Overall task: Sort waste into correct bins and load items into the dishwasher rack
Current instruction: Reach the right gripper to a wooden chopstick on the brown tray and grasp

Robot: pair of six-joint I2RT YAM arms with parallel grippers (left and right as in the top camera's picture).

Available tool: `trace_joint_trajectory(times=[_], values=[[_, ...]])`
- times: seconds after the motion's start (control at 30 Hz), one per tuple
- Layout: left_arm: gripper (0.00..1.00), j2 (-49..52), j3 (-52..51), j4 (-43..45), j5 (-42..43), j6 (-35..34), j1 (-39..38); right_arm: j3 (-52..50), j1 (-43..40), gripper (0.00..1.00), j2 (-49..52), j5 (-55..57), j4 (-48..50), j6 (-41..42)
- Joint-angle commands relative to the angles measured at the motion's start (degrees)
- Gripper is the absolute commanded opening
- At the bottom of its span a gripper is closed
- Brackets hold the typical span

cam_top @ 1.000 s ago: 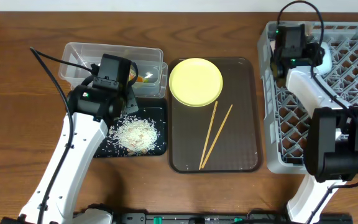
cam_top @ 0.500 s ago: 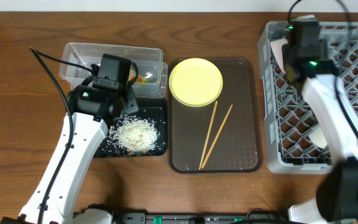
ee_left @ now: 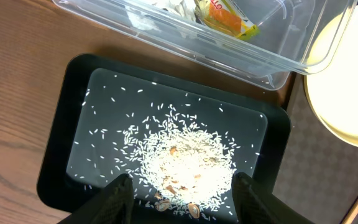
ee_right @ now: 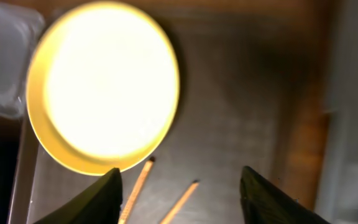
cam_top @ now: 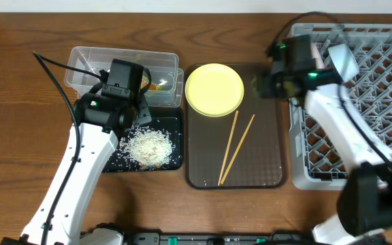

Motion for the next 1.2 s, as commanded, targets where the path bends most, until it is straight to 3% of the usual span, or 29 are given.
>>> trace_joint_trajectory(times=[0.0, 0.23, 0.67, 0.73, 0.8, 0.93, 1.07, 1.17], values=[[0.54, -0.1, 0.3, -0.1, -0.5, -0.3, 0.1, -0.6, 2.3, 0.56, 3.0, 0.2, -2.2, 8.3], [0.54, -0.1, 0.3, -0.1, -0.5, -0.3, 0.1, -1.6, 6.2, 0.54, 5.3, 2.4, -14.1, 17.5], [0.54, -0.1, 0.3, -0.1, -0.5, -0.3, 0.1, -15.6, 14.6, 0.52, 5.3, 7.0, -5.0, 29.5], [0.54, -0.1, 0.3, -0.1, -0.5, -0.4, 0.1, -16.9, 15.0, 0.47, 5.3, 8.4, -4.4, 30.4], [0.54, -0.1, 0.3, -0.1, -0.5, -0.3, 0.1, -17.3, 15.0, 0.31, 5.3, 9.5, -4.9, 30.4], [0.54, -0.1, 0.3, -0.1, -0.5, -0.3, 0.1, -17.2, 14.3, 0.10, 5.0, 11.9, -5.4, 30.4], [0.54, -0.1, 0.3, -0.1, -0.5, -0.3, 0.1, -16.1, 12.2, 0.01, 3.5, 15.0, -6.1, 30.3], [0.54, -0.1, 0.3, -0.1, -0.5, -0.3, 0.1, -13.6, 9.2, 0.01, 0.9, 16.0, -6.4, 24.1]])
